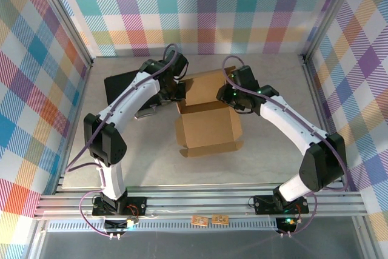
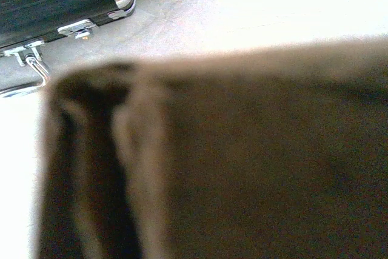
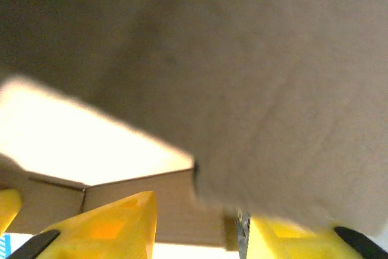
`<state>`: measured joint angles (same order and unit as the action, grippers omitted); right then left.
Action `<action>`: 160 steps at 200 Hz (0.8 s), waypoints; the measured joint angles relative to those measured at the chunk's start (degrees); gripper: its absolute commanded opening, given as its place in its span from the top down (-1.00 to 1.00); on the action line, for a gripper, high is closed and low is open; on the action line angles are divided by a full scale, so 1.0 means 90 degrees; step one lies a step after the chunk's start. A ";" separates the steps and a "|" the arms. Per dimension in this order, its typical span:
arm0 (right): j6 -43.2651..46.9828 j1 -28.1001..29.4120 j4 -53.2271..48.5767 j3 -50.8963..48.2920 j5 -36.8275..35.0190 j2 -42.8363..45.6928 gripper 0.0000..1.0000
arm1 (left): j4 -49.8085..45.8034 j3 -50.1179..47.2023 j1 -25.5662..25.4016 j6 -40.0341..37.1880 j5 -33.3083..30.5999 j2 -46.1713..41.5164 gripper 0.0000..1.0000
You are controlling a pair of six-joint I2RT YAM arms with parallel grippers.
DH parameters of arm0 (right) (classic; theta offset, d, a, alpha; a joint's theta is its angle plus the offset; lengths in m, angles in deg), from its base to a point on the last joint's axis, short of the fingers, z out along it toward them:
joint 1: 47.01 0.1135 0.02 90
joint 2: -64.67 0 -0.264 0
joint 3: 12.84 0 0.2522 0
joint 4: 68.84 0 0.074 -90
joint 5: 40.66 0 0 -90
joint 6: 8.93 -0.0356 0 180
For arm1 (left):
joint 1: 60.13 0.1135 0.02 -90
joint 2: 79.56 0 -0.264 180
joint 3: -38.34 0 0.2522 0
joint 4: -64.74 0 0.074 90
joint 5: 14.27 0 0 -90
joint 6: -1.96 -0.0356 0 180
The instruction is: Fold the paper box
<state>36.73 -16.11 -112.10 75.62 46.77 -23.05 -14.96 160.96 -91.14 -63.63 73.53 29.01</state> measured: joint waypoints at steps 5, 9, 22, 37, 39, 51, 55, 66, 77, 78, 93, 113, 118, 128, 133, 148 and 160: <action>-0.0010 0.0034 0.0007 0.0012 0.0000 -0.0034 0.23 | 0.0000 0.0007 0.0000 0.0000 0.0000 0.0022 1.00; -0.0017 0.0051 0.0007 0.0017 -0.0002 -0.0056 0.23 | 0.0002 0.0010 0.0000 0.0000 0.0002 0.0041 1.00; -0.0019 0.0107 -0.0017 0.0049 -0.0002 -0.0143 0.23 | -0.0002 0.0017 0.0002 0.0000 0.0005 0.0078 1.00; -0.0015 0.0117 -0.0056 0.0087 -0.0007 -0.0202 0.19 | -0.0005 0.0017 0.0007 0.0000 0.0010 0.0083 1.00; -0.0012 0.0117 -0.0068 0.0095 -0.0007 -0.0202 0.18 | -0.0007 0.0019 0.0007 0.0000 0.0012 0.0083 1.00; 0.0046 0.0117 -0.0153 0.0163 -0.0012 -0.0180 0.14 | -0.0010 0.0019 0.0019 0.0000 0.0019 0.0083 1.00; 0.0095 0.0117 -0.0185 0.0199 -0.0032 -0.0158 0.13 | -0.0010 0.0019 0.0029 0.0000 0.0019 0.0083 1.00; 0.0287 0.0117 -0.0245 0.0289 -0.0078 -0.0027 0.09 | -0.0019 0.0019 0.0051 -0.0002 0.0024 0.0083 1.00; 0.0532 0.0109 -0.0294 0.0345 -0.0146 0.0219 0.07 | -0.0022 0.0024 0.0090 -0.0010 0.0046 0.0083 1.00; 0.0571 0.0109 -0.0301 0.0350 -0.0151 0.0267 0.07 | -0.0022 0.0024 0.0095 -0.0012 0.0049 0.0083 1.00; 0.1056 0.0049 -0.0306 0.0359 -0.0291 0.0816 0.02 | -0.0039 0.0029 0.0165 -0.0027 0.0095 0.0083 1.00; 0.1753 -0.0131 -0.0119 0.0265 -0.0481 0.1600 -0.06 | -0.0131 0.0041 0.0228 -0.0039 0.0151 0.0083 1.00; 0.1926 -0.0204 0.0007 0.0180 -0.0512 0.1783 -0.08 | -0.0163 0.0044 0.0238 -0.0051 0.0170 0.0083 1.00; 0.2312 -0.0381 0.0318 -0.0090 -0.0551 0.2120 -0.09 | -0.0211 0.0063 0.0255 -0.0073 0.0192 0.0083 1.00; 0.2497 -0.0461 0.0483 -0.0248 -0.0544 0.2246 -0.08 | -0.0223 0.0078 0.0257 -0.0078 0.0209 0.0083 1.00; 0.3009 -0.0721 0.0775 -0.0610 -0.0362 0.2314 0.01 | -0.0325 0.0172 0.0267 -0.0121 0.0265 0.0090 1.00; 0.3368 -0.0840 0.0814 -0.0619 -0.0148 0.2074 0.07 | -0.0381 0.0282 0.0267 -0.0146 0.0308 0.0107 1.00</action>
<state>67.05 -23.67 -104.77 70.05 45.44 -4.39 -18.39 163.50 -88.73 -64.94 76.31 29.98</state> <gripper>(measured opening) 0.497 0.063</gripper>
